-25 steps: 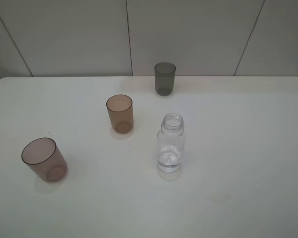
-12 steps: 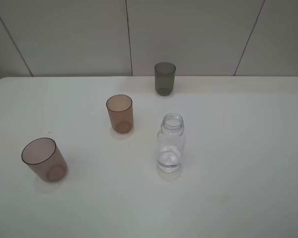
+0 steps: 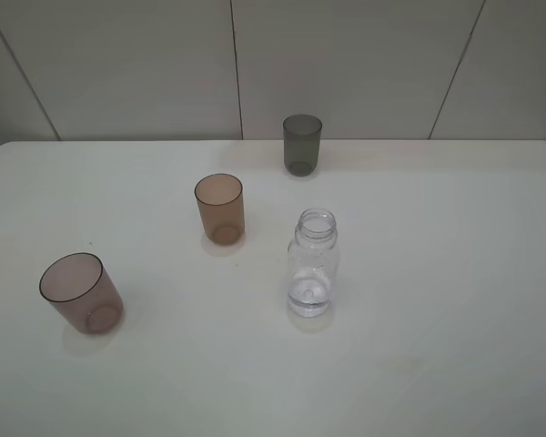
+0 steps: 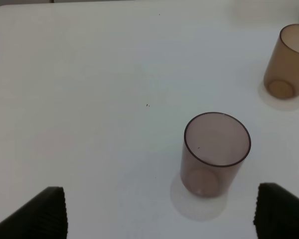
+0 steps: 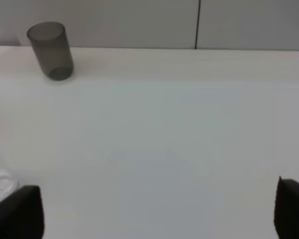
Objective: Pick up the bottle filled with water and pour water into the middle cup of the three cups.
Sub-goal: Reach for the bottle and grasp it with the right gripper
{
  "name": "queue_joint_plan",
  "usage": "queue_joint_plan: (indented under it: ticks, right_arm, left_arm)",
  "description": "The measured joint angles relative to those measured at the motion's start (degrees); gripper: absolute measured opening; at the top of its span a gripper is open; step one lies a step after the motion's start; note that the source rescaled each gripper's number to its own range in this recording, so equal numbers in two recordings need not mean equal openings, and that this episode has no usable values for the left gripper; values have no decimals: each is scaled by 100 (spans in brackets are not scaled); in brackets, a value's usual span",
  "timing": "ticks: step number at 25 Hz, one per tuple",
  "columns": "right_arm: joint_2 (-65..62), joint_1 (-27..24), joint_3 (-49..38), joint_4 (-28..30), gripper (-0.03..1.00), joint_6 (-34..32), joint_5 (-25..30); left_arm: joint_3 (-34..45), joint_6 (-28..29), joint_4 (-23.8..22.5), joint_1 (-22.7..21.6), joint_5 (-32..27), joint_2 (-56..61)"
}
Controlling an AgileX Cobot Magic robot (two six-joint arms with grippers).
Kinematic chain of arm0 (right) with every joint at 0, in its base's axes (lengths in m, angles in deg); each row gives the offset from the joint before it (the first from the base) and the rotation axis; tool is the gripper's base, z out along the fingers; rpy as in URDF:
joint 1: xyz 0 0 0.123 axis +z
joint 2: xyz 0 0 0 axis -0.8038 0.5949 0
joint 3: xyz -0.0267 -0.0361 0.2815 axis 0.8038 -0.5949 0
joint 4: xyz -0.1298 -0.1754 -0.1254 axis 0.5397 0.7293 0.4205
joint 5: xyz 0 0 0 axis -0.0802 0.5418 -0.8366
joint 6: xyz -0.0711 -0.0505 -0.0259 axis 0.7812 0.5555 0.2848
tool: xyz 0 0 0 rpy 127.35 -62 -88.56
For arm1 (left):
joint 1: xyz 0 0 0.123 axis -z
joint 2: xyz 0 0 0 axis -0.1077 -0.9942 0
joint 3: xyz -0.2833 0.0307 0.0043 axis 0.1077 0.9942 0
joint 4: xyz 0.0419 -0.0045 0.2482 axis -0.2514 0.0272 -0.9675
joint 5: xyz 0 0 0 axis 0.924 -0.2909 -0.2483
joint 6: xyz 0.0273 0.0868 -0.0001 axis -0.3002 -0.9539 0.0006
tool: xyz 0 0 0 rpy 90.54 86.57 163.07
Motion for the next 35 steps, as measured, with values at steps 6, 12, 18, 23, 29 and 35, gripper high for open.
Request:
queue_joint_plan:
  ticks: [6,12,18,23,29,35]
  right_arm:
    - [1760,0,145,-601,100,0,-394]
    - [3623,452,279,-1597,100,0,-2017]
    - [4888,1917,191,-1452,100,-15,-2920]
    - [5178,3180,-512,-1432,100,-15,-4114]
    - [5178,4395,-1734,-1715,100,-15,-6032]
    - [5602,5358,-2533,-1981,100,-15,-7950]
  left_arm:
    - [0,0,0,0,0,0]
    - [0,0,0,0,0,0]
    - [0,0,0,0,0,0]
    - [0,0,0,0,0,0]
    - [0,0,0,0,0,0]
    - [0,0,0,0,0,0]
